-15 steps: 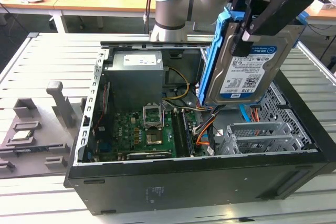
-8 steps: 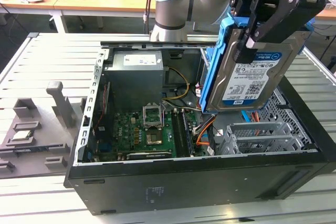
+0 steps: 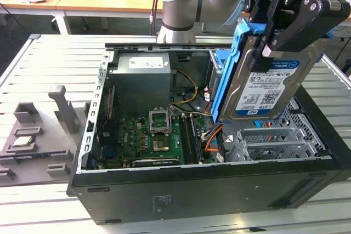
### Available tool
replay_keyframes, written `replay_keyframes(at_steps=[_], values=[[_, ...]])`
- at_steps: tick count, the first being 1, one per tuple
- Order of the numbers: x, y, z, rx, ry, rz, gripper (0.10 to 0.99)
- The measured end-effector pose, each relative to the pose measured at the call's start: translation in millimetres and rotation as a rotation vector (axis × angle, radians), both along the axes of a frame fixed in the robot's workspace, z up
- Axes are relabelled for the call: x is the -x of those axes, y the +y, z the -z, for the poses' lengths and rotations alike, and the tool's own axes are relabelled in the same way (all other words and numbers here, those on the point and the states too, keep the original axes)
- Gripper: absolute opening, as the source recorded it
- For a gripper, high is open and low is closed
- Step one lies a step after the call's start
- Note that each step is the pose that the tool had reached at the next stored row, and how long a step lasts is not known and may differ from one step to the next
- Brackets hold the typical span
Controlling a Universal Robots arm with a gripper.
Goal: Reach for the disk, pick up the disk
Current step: 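Pick up the disk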
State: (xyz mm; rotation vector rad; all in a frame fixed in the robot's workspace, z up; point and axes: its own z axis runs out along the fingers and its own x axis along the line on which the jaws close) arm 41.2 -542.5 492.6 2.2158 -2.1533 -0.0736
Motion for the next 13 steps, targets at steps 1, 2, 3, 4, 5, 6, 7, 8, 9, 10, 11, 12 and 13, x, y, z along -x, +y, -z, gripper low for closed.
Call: replay_keyframes(at_steps=[1,2,3,4,5,6,7,8,9,10,11,12,13], values=[[-1.7,0.0,0.4,0.0,0.0001,0.0,0.365],[-3.9,0.0,1.1,0.0,0.0003,0.0,0.365],[-5.5,0.1,1.8,0.0,0.0006,0.0,0.365],[-7.2,0.1,3.1,0.0,0.001,0.0,0.365],[-8.0,0.1,4.1,0.0,0.0013,0.0,0.365],[-10.1,0.1,7.1,0.0,0.0021,0.0,0.365],[-10.9,0.1,8.2,0.0,0.0024,0.0,0.365],[-11.6,0.1,9.1,0.0,0.0026,0.0,0.365],[-13.2,0.1,10.4,0.0,0.0027,0.0,0.365],[-15.1,0.0,11.3,0.0,0.0028,0.0,0.365],[-16.4,0.0,11.7,0.0,0.0029,0.0,0.365],[-18.8,0.0,12.1,0.0,0.003,0.0,0.365],[-20.5,0.0,12.4,0.0,0.003,0.0,0.365]])
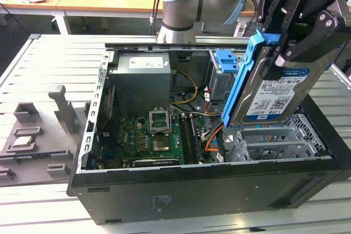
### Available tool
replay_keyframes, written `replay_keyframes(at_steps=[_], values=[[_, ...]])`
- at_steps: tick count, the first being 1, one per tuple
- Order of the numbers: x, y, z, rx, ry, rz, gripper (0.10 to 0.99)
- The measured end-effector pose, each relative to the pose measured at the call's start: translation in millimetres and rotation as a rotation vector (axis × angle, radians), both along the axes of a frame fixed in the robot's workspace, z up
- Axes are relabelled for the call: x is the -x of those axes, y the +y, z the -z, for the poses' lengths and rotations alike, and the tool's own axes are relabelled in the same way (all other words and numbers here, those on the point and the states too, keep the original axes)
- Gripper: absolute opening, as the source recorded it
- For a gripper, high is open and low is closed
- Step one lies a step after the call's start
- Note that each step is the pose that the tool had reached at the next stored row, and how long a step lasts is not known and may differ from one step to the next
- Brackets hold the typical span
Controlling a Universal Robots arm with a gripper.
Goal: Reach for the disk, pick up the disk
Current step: 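Pick up the disk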
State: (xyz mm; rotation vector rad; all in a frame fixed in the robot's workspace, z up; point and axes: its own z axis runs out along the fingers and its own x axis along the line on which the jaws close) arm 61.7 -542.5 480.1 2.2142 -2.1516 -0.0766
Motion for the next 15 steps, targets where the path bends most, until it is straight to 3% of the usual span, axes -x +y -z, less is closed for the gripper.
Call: replay_keyframes(at_steps=[12,15], values=[[-24.4,0.0,4.1,0.001,0.001,0.0,0.365],[-33.1,0.0,8.0,0.001,0.0023,0.0,0.365]])
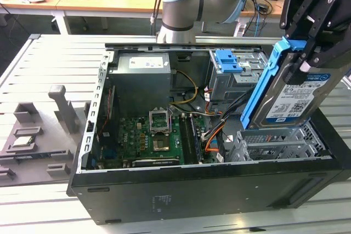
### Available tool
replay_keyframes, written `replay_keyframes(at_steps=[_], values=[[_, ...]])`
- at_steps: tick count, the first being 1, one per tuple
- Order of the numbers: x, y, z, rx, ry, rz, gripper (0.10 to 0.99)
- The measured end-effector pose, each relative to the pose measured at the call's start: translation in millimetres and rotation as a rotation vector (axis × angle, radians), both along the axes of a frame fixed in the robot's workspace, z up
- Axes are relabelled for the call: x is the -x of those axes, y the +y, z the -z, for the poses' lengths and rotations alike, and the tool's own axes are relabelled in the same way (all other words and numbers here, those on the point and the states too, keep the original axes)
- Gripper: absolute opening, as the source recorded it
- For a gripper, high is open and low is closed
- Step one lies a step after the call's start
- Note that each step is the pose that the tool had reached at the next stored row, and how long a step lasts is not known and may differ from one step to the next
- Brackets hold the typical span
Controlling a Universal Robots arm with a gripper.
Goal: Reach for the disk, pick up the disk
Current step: 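Pick up the disk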
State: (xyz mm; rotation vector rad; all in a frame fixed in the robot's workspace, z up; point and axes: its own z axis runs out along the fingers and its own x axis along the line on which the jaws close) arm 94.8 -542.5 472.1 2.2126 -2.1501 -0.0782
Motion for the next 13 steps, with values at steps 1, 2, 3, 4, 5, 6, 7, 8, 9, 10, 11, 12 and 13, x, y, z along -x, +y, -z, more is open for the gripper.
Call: replay_keyframes(at_steps=[1,2,3,4,5,6,7,8,9,10,11,12,13], values=[[-0.8,0.0,0.8,0.0,0.0002,0.0,0.365],[-1.2,-0.1,1.4,0.0,0.0003,0.0,0.365],[-1.6,-0.3,2.2,0.0,0.0003,0.0,0.365],[-2.0,-0.5,2.8,0.0,0.0005,0.0,0.365],[-2.5,-0.8,3.6,0.0,0.0006,0.0,0.365],[-2.8,-1.2,4.2,0.0,0.0006,0.0,0.365],[-3.3,-1.8,5.3,0.0,0.0008,0.0,0.365],[-3.9,-2.3,6.3,0.0,0.001,0.0,0.365],[-4.4,-2.7,7.3,0.0,0.0012,0.0,0.365],[-5.6,-3.2,9.6,0.0,0.0017,0.0,0.365],[-6.5,-3.6,11.5,0.0,0.0021,0.0,0.365],[-7.4,-4.2,13.7,0.0,0.0025,0.0,0.365],[-8.4,-4.7,16.0,0.0,0.0029,0.0,0.365]])
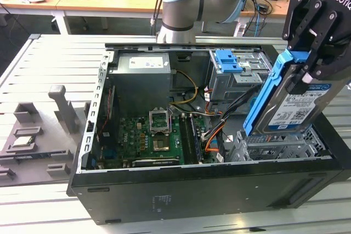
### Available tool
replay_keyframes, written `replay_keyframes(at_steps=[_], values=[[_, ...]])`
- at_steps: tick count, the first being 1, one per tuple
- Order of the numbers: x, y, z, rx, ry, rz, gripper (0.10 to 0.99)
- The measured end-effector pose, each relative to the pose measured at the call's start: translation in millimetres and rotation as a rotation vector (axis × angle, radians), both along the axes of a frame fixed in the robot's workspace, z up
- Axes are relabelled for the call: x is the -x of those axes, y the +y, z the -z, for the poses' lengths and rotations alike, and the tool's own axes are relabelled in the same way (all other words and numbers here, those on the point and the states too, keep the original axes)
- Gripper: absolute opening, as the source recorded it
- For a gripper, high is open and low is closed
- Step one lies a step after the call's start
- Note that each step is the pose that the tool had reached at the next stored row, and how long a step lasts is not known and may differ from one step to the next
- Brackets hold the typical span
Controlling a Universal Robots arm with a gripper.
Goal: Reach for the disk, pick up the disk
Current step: 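Pick up the disk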
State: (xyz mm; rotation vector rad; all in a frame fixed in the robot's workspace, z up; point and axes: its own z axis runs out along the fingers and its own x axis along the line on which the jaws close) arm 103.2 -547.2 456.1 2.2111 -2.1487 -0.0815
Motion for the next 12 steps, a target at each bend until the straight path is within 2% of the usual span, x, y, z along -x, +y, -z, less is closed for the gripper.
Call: replay_keyframes(at_steps=[2,12], values=[[-1.7,-0.6,3.9,0.0,0.0004,0.0,0.365],[-1.9,-0.6,4.5,0.0,0.0004,0.0,0.365]])
